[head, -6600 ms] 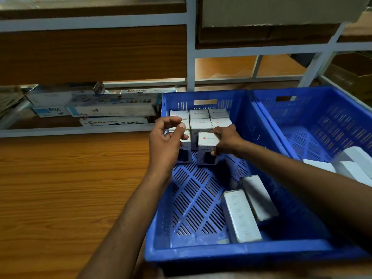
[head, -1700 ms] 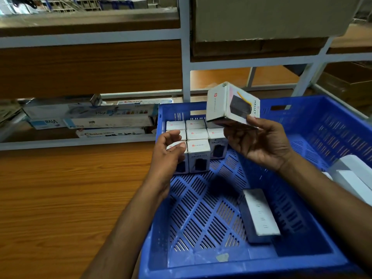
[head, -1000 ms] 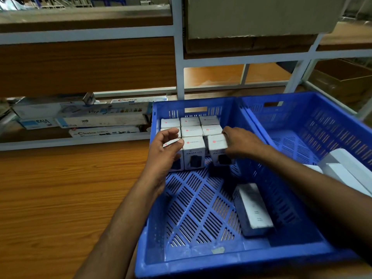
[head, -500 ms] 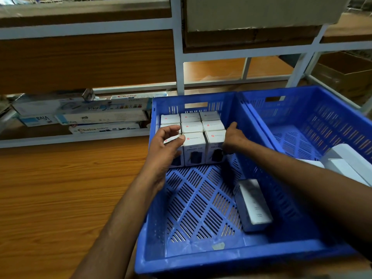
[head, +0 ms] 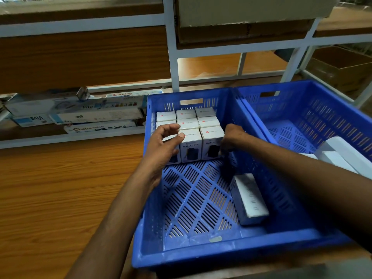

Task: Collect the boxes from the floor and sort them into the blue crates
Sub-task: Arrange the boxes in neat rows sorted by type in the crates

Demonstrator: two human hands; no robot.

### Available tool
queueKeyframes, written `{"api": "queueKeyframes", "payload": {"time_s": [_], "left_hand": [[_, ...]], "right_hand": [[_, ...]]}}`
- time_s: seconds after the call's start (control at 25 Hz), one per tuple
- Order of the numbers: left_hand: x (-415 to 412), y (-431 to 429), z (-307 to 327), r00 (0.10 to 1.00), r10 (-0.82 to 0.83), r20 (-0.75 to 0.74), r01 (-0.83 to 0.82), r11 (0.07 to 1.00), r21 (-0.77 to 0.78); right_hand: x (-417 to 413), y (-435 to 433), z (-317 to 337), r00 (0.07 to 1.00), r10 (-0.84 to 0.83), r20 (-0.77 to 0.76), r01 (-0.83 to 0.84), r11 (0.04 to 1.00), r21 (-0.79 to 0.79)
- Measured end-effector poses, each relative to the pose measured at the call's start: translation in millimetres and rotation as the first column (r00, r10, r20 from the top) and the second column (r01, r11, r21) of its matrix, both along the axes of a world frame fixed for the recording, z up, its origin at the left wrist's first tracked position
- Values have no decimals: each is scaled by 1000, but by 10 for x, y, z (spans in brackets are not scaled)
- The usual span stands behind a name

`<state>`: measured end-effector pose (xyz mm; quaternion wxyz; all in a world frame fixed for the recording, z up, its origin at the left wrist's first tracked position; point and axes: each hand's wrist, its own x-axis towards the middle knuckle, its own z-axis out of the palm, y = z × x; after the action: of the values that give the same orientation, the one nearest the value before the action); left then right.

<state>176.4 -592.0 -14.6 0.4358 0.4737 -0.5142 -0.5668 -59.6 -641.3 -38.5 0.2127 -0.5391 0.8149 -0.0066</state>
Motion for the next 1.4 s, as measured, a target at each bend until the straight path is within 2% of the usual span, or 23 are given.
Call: {"api": "queueKeyframes", "payload": {"time_s": [0.08, 0.16, 0.24, 0.32, 0.4, 0.52, 0.6, 0.68, 0.72, 0.8, 0.92, 1.04, 1.12, 1.28, 1.4], "left_hand": [[3, -3, -20, 999, -34, 35, 35, 999, -14], [-6, -5, -49, 989, -99, 108, 103, 994, -31], [-27, 19, -90, 960, -183, 210, 197, 979, -44], [-32, 59, -138, 907, -279, 317, 310, 949, -52], [-28, 89, -203, 769, -411, 490, 484, 875, -26], [-17, 133, -273, 474, -526, 706, 660, 743, 110], [-12, 147, -273, 408, -530, 743, 669, 727, 151], [-10, 163, -250, 407, -521, 750, 659, 736, 154], [-10, 163, -249, 407, -518, 752, 656, 739, 155], [-19, 174, -245, 416, -504, 757, 647, 749, 144], [-13, 162, -235, 489, -426, 761, 584, 808, 77], [-1, 98, -291, 483, -393, 782, 553, 830, 75], [-3, 98, -302, 505, -426, 751, 563, 822, 87], [-29, 157, -211, 726, -512, 459, 550, 833, 58], [-24, 153, -176, 820, -459, 342, 476, 879, 37]], "right_hand": [[-16, 136, 58, 995, 87, -48, -85, 996, 38], [17, 306, 61, 966, 240, -99, -231, 968, 101], [36, 448, 26, 888, 424, -178, -378, 894, 241], [73, 553, 7, 808, 548, -216, -435, 802, 409], [121, 638, -1, 767, 603, -219, -428, 736, 525], [238, 717, -67, 756, 635, -161, -434, 670, 602], [281, 737, -140, 724, 678, -128, -459, 612, 644], [300, 763, -207, 689, 723, -52, -496, 523, 693], [291, 771, -213, 710, 704, -11, -493, 509, 706], [256, 762, -129, 782, 619, 72, -514, 575, 637], [113, 646, 131, 802, 499, 328, -587, 762, 275], [-41, 587, 269, 682, 350, 642, -423, 905, -43], [-89, 566, 259, 618, 304, 725, -292, 945, -148], [-62, 529, 287, 428, 305, 851, -126, 952, -278], [-55, 536, 328, 233, 287, 929, -109, 957, -269]]}}
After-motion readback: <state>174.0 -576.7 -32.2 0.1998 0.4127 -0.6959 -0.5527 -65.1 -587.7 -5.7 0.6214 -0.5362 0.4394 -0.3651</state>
